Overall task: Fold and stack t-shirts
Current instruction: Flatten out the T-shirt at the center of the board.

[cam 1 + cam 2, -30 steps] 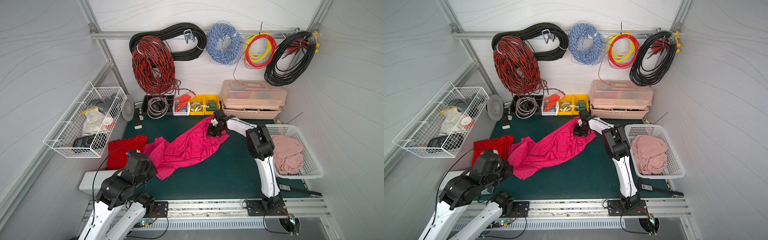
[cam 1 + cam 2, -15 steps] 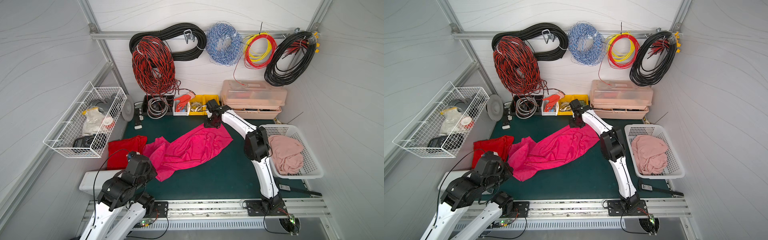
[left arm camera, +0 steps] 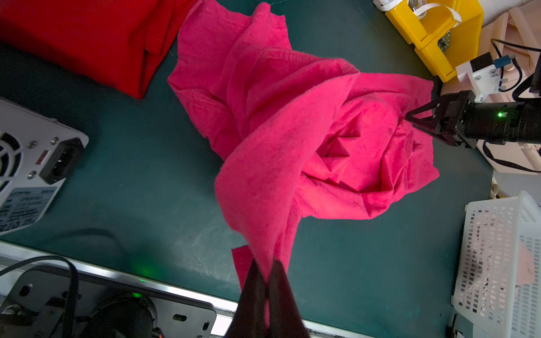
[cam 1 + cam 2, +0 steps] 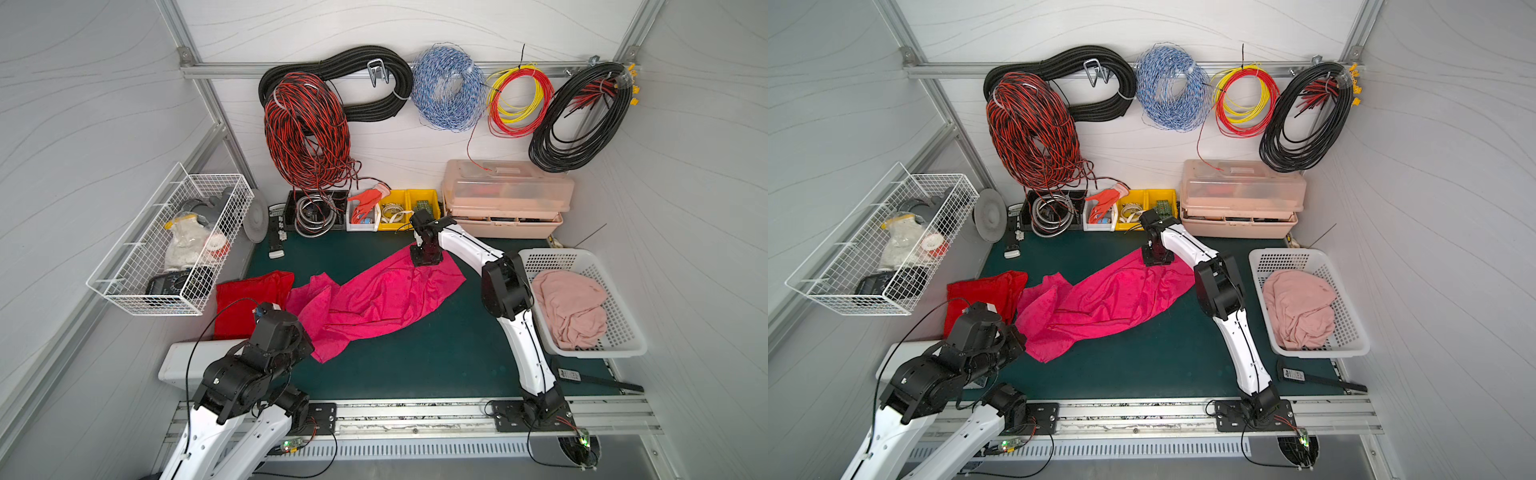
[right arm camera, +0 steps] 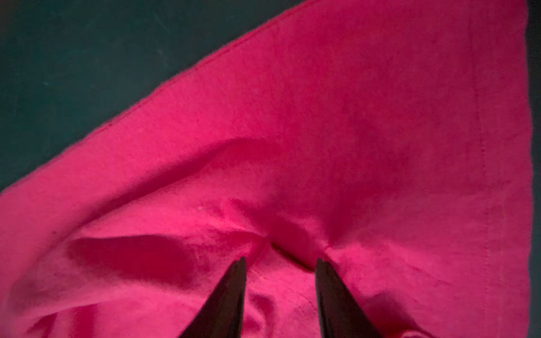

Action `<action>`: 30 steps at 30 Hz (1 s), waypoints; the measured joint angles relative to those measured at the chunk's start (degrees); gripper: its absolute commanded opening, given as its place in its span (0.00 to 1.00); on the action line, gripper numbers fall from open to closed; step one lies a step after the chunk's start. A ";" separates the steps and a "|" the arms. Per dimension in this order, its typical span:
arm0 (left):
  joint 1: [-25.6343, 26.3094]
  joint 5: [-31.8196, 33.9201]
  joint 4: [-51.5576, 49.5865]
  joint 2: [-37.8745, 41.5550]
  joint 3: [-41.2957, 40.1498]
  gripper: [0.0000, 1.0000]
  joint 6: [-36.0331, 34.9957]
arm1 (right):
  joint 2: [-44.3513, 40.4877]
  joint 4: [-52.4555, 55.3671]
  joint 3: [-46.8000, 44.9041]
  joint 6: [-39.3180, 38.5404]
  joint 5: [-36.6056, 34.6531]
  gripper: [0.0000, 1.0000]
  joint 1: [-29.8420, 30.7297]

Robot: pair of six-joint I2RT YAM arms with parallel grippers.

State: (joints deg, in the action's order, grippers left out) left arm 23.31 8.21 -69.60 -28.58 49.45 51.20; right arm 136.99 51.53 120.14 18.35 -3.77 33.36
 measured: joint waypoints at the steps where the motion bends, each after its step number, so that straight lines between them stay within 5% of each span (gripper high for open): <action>1: 0.00 0.02 0.00 0.00 0.02 0.00 0.00 | 0.00 -0.02 -0.28 0.00 -0.09 0.34 0.00; 8: 0.00 0.02 -0.02 0.00 0.02 0.00 0.00 | 0.00 0.02 -1.77 0.11 -0.07 0.33 0.00; 13: 0.00 0.04 -0.04 0.02 0.02 0.00 -0.02 | 0.00 -0.04 -1.81 -0.04 -0.15 0.00 0.00; 23: 0.00 0.26 0.07 -0.13 0.02 0.00 -0.22 | -1.64 -0.28 -4.11 0.17 -2.64 0.00 -0.11; 30: 0.00 1.44 3.37 -7.02 0.02 0.00 -1.73 | -18.71 -0.37 -18.08 0.55 -5.31 0.00 -2.58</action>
State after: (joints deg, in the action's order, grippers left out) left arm 23.31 9.65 -66.24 -35.59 49.47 49.47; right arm 118.28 51.16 102.06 18.90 -9.08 30.79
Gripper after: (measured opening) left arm 0.064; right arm 0.040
